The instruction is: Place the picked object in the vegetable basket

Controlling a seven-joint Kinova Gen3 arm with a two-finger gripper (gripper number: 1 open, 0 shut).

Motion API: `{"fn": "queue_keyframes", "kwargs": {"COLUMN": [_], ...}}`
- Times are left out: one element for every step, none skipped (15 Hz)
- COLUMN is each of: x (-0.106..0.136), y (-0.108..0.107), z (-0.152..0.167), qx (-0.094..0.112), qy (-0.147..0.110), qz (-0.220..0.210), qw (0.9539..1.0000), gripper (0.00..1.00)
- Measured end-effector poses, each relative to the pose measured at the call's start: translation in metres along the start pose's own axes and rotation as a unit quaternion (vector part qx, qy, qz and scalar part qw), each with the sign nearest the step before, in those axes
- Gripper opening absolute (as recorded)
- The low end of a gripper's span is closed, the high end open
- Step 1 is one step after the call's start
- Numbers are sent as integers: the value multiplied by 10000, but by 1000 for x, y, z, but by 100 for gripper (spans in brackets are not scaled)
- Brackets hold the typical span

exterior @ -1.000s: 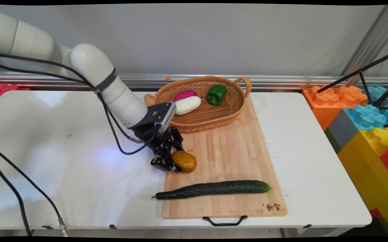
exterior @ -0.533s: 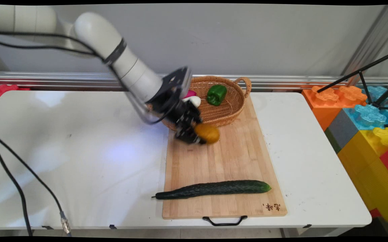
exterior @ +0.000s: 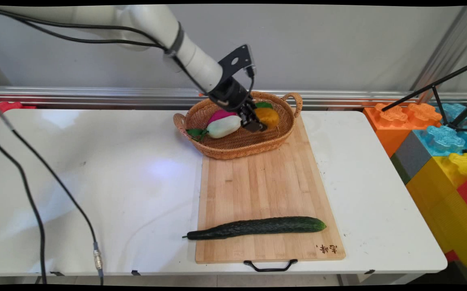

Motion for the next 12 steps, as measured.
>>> {"fn": "queue_keyframes", "kwargs": {"x": [1,1,1,2,2,2,2,2,2,3,5,6], "y": [-6,-12,-17,-20,-23,-26,-29,-32,-34,-37,-39,-40], "z": [7,17,26,32,37,44,50,56,61,67,71,74], "qx": [97,211,288,334,365,408,434,458,471,473,465,451], "qy": [-58,-131,-185,-218,-244,-279,-309,-344,-374,-400,-406,-404], "qz": [-80,-189,-278,-337,-383,-449,-502,-562,-612,-664,-706,-740], "qw": [9999,9995,9990,9986,9983,9978,9973,9968,9963,9959,9956,9954], "gripper": [0,0,0,0,0,0,0,0,0,0,100,100]}}
